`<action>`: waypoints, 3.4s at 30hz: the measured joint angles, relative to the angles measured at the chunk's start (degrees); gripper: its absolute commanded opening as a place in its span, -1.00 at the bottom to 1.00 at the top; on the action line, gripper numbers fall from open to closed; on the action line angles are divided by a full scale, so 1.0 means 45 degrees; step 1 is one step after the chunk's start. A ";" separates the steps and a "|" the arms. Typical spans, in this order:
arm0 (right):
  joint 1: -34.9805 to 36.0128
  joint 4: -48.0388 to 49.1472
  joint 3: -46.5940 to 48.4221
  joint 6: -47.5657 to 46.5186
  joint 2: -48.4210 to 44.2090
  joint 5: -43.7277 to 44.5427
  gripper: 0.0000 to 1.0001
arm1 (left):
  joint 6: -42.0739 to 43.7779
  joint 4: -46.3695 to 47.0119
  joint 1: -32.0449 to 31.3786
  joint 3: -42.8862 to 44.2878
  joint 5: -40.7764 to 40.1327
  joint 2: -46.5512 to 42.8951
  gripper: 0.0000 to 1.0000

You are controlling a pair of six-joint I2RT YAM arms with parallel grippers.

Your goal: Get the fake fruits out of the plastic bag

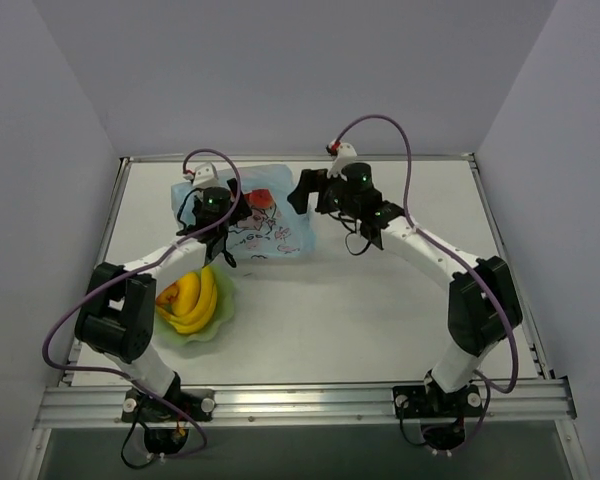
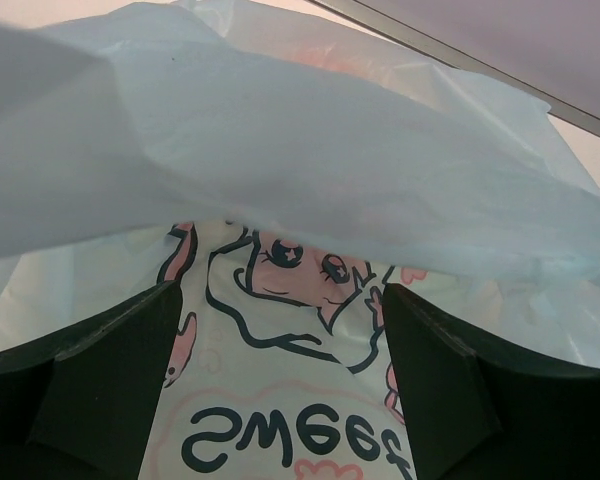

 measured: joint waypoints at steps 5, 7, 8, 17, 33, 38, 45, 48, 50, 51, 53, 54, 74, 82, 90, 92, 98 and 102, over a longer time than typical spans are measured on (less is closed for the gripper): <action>-0.0257 -0.0447 0.1379 -0.0835 0.0223 -0.1977 1.00 | 0.0005 -0.0117 0.0049 0.0000 0.0034 -0.0005 0.58; -0.0661 -0.0306 0.1807 -0.0641 0.0602 -0.3065 1.00 | -0.0024 -0.0092 0.0049 -0.0005 0.0034 -0.0024 0.58; -0.0889 -0.0189 0.2103 -0.0452 0.0933 -0.3390 1.00 | -0.0053 -0.0083 0.0049 -0.0039 0.0039 -0.0039 0.58; -0.1617 -0.0170 0.7252 0.1826 0.7475 -0.1292 0.99 | -0.0699 0.0102 0.0049 -0.0306 0.0398 -0.0136 0.58; -0.1472 0.2895 0.9073 0.7305 1.1463 -0.1598 -0.83 | -0.0908 -0.0238 0.0049 0.0690 0.0942 0.1001 0.58; -0.1447 0.3910 0.8893 0.8063 1.1594 -0.2210 -1.00 | -0.0903 -0.0325 0.0053 0.0690 0.0937 0.1001 0.50; -0.1365 0.4537 0.7601 0.7485 1.0423 -0.2744 -1.00 | -0.0947 -0.0967 0.0121 0.0452 0.0588 0.0826 0.02; -0.1282 0.4522 0.6849 0.7067 0.9462 -0.2822 -1.00 | -0.0976 -0.1234 0.0170 0.0180 0.0500 0.0680 0.01; -0.1209 0.4527 0.6266 0.6824 0.8694 -0.2827 -1.00 | -0.1005 -0.1384 0.0180 0.0029 0.0457 0.0612 0.07; -0.1205 0.4580 0.6052 0.6742 0.8359 -0.2822 -1.00 | -0.1001 -0.1399 0.0185 -0.0019 0.0471 0.0597 0.11; -0.1151 0.4658 0.5804 0.6601 0.7864 -0.2832 -1.00 | -0.0991 -0.1496 0.0189 -0.0029 0.0588 0.0597 0.30; -0.1132 0.4731 0.5795 0.6557 0.7747 -0.2846 -1.00 | -0.0957 -0.1515 0.0189 -0.0029 0.0695 0.0597 0.38; -0.0709 0.4605 0.5178 0.6115 0.7718 -0.2968 -1.00 | -0.1098 -0.0374 0.0000 0.1443 0.3473 0.2676 0.88; -0.0709 0.4605 0.5178 0.6120 0.7781 -0.3079 -1.00 | -0.1093 -0.0578 -0.0194 0.2380 0.4104 0.3793 0.80; -0.0709 0.4663 0.5178 0.6135 0.7810 -0.3172 -1.00 | -0.1161 -0.0933 -0.0194 0.2361 0.3997 0.3852 -0.06; -0.0738 0.4702 0.5178 0.6164 0.7825 -0.3177 -1.00 | -0.1137 -0.1122 -0.0194 0.2215 0.3886 0.3594 -0.11; -0.0918 0.4760 0.5168 0.6178 0.7834 -0.3439 -1.00 | -0.0923 -0.2433 -0.0189 0.1559 0.3725 0.1355 -0.13; -0.1083 0.4697 0.5163 0.6028 0.7834 -0.3502 -1.00 | -0.0651 -0.3308 -0.0189 0.1554 0.3643 -0.0578 -0.13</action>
